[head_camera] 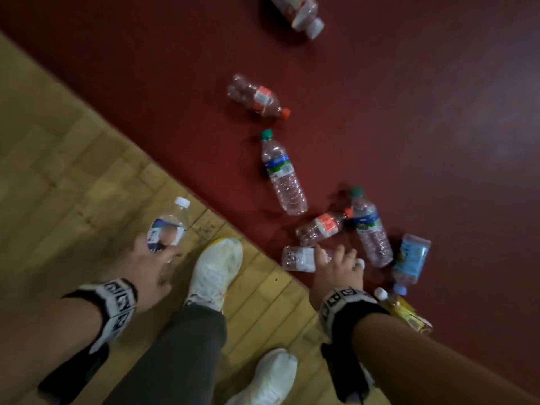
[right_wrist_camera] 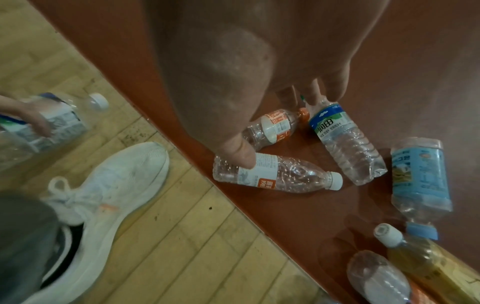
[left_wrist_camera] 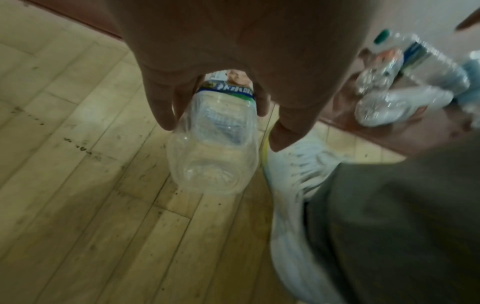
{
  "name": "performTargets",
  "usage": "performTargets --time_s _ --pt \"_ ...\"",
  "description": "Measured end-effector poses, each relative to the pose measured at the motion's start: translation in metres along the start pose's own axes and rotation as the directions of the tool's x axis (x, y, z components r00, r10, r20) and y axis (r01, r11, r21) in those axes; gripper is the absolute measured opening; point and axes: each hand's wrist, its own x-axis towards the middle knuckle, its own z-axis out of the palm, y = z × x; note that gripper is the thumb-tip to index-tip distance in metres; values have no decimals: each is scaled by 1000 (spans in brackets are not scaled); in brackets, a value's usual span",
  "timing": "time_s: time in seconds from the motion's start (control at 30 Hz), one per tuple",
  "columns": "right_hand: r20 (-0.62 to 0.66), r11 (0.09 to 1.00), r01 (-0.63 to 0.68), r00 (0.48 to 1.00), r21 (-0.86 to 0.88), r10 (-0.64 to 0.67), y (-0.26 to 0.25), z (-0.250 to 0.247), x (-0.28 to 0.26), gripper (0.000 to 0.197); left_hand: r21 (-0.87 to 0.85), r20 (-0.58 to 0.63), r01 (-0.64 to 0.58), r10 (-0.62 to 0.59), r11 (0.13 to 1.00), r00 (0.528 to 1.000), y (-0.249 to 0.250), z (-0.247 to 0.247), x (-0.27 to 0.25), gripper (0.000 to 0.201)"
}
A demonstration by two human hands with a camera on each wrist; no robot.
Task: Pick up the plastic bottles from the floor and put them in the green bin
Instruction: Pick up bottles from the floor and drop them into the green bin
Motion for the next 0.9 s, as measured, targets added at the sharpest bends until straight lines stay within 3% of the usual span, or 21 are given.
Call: performTargets --time_s 0.17,0.27,0.4,0.47,0.53,0.67,0.8,0.9 --pt "-1 975 -95 995 201 98 -20 2 52 78 -61 -146 -142 132 988 980 12 -36 14 64" --pt "11 895 -190 979 403 203 -28 6 94 73 -27 -258 -228 213 973 942 16 -48 48 66" --pt "175 763 -346 938 545 301 -31 29 119 74 87 -247 -230 244 969 938 21 -60 73 65" --pt "166 718 -372 925 588 343 -35 38 116 68 123 -256 -263 287 957 923 25 -63 76 65" --pt "131 687 -366 919 628 371 -36 38 96 59 139 -235 -286 312 948 920 31 -67 67 66" --pt "61 726 -312 935 613 351 -20 33 24 55 167 -178 -281 309 945 934 53 -76 15 67" --pt "-96 784 -191 948 591 304 21 -2 -72 60 180 -170 -306 336 935 926 92 -101 -77 67" --pt "-232 805 -116 925 582 301 60 -42 -150 55 217 -239 -336 384 916 892 125 -127 -155 69"
